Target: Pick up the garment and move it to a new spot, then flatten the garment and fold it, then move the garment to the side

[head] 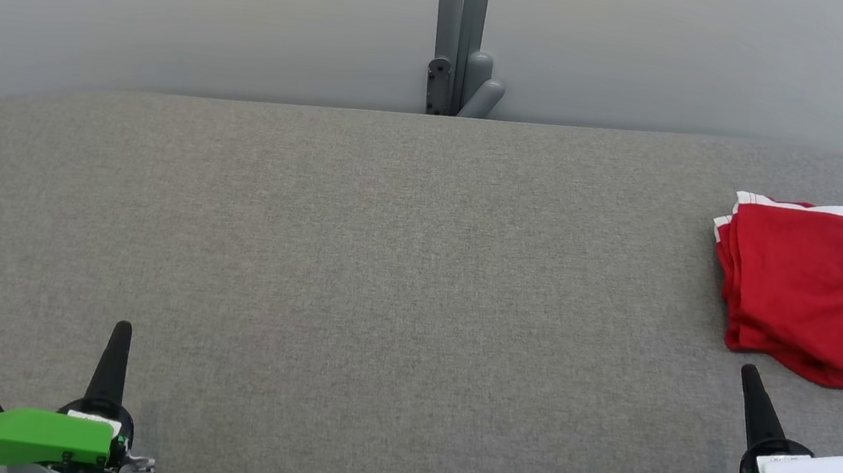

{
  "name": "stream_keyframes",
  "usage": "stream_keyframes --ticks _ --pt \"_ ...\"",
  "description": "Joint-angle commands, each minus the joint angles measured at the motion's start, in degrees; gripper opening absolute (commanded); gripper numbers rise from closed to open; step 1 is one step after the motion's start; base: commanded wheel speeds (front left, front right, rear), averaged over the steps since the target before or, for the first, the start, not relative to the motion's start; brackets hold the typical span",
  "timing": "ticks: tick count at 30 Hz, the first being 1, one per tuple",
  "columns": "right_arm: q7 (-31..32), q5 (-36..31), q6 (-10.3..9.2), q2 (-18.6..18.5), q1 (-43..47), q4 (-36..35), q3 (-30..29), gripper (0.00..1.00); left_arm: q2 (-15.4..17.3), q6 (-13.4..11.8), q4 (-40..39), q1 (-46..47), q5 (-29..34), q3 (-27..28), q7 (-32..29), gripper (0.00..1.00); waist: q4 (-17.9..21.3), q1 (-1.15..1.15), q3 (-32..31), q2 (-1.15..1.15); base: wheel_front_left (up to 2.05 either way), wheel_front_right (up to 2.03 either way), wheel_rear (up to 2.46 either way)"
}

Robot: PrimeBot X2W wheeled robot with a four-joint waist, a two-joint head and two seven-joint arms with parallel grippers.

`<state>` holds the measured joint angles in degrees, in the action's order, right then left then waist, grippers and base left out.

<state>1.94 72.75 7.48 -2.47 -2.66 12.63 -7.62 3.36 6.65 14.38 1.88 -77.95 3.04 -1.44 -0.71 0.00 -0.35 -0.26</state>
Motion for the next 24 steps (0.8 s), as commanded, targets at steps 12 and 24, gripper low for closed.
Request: stream_keyframes --ticks 12,24 --pt "1.7 7.5 0.03 -0.4 -1.7 0.2 0.6 0.00 0.5 0.6 -0.7 2.2 -5.8 1.3 -1.8 0.00 0.2 0.00 0.2 0.21 0.00 0.00 0.00" --pt "2.9 12.9 0.03 -0.5 -2.5 0.5 1.1 0.00 0.5 0.8 -0.9 3.0 -10.1 2.0 -3.1 0.00 0.4 0.00 0.3 0.23 0.00 0.00 0.00"
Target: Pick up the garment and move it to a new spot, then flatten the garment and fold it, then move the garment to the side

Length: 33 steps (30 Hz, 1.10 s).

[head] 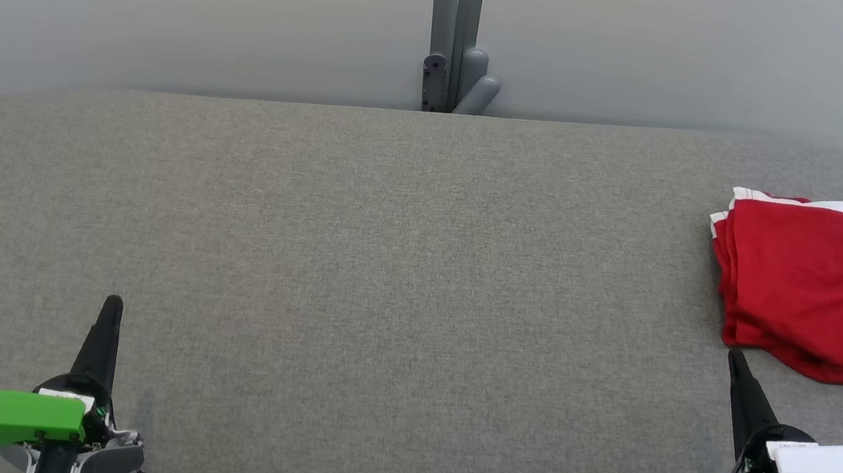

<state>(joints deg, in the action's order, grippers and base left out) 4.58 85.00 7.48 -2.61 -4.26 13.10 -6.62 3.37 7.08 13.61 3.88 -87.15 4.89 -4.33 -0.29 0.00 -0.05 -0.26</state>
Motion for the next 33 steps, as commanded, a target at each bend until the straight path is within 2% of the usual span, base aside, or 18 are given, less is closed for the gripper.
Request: stream_keyframes --ticks 1,16,33 --pt "0.4 1.1 0.03 -0.3 -0.9 0.1 0.1 0.00 0.4 0.4 -0.1 1.0 -1.3 0.2 -0.3 0.00 0.0 0.00 0.0 0.23 0.00 0.00 0.00" --pt "1.9 7.8 0.02 -0.4 -1.8 0.4 0.7 0.00 0.4 0.6 -0.4 2.0 -6.2 1.3 -1.9 0.00 0.3 0.00 0.2 0.26 0.00 0.00 0.00" --pt "1.9 7.7 0.02 -0.4 -1.8 0.4 0.7 0.00 0.2 0.5 -0.4 1.9 -5.9 1.5 -2.1 0.00 0.3 0.00 0.2 0.26 0.00 0.00 0.00"
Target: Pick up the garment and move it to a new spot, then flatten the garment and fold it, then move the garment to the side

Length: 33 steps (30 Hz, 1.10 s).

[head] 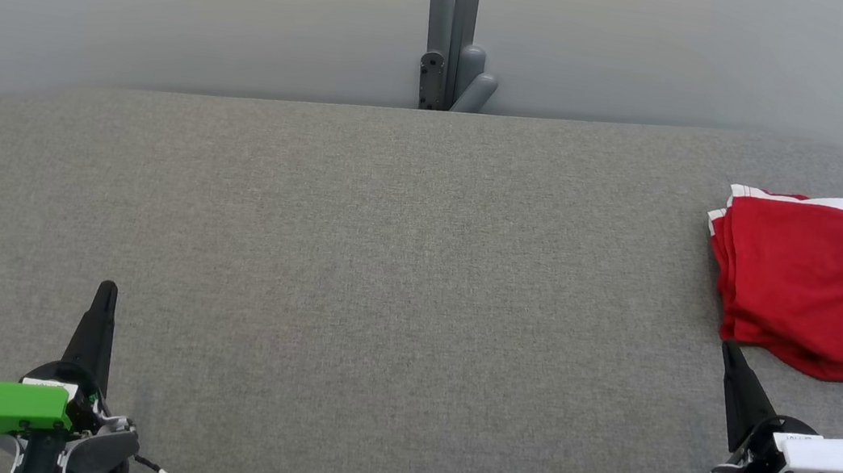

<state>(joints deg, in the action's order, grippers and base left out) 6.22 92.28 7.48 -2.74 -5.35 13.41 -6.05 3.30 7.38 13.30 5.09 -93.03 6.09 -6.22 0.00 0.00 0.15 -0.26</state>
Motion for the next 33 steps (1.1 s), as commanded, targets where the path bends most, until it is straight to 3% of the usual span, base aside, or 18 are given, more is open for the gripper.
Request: stream_keyframes --ticks 1,33 --pt "0.2 0.5 0.02 -0.3 -0.7 0.1 0.1 0.00 0.2 0.2 -0.1 0.7 0.0 0.3 -0.2 0.00 0.0 0.00 0.0 0.26 0.00 0.00 0.00" --pt "0.2 0.5 0.02 -0.3 -0.7 0.1 0.1 0.00 0.0 0.2 -0.1 0.7 0.3 0.5 -0.4 0.00 0.0 0.00 0.0 0.26 0.00 0.00 0.00"
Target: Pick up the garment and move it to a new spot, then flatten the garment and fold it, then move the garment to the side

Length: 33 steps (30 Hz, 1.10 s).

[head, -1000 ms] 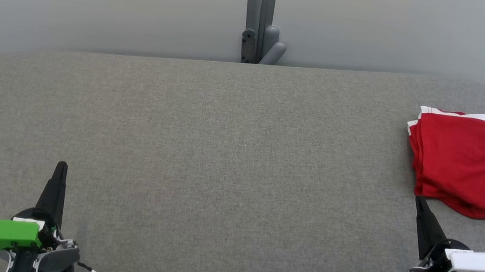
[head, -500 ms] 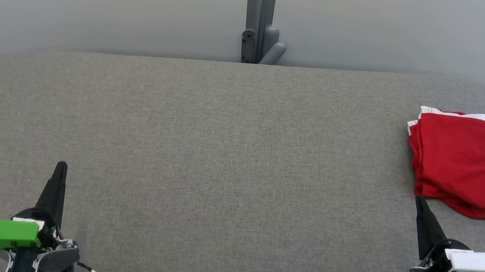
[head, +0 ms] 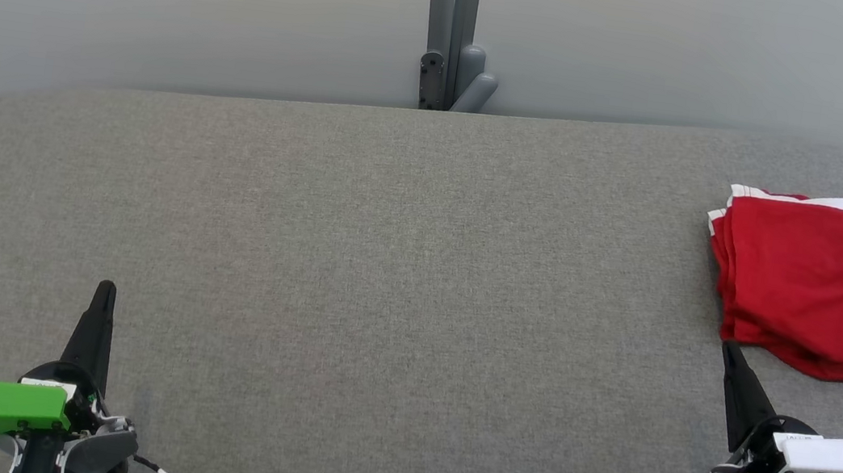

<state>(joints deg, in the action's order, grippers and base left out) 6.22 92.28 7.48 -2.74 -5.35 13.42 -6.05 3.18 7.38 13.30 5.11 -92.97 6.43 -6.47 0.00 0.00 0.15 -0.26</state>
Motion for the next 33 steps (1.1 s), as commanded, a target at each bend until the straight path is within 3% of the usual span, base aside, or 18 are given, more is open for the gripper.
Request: stream_keyframes --ticks 1,33 --pt "0.2 0.5 0.02 -0.3 -0.7 0.1 0.1 0.00 0.1 0.2 -0.1 0.7 0.3 0.2 -0.2 0.00 0.0 0.00 0.0 0.26 0.00 0.00 0.00" --pt "0.2 0.5 0.02 -0.3 -0.7 0.1 0.1 0.00 0.0 0.2 -0.1 0.7 0.4 0.3 -0.4 0.00 0.0 0.00 0.0 0.26 0.00 0.00 0.00"
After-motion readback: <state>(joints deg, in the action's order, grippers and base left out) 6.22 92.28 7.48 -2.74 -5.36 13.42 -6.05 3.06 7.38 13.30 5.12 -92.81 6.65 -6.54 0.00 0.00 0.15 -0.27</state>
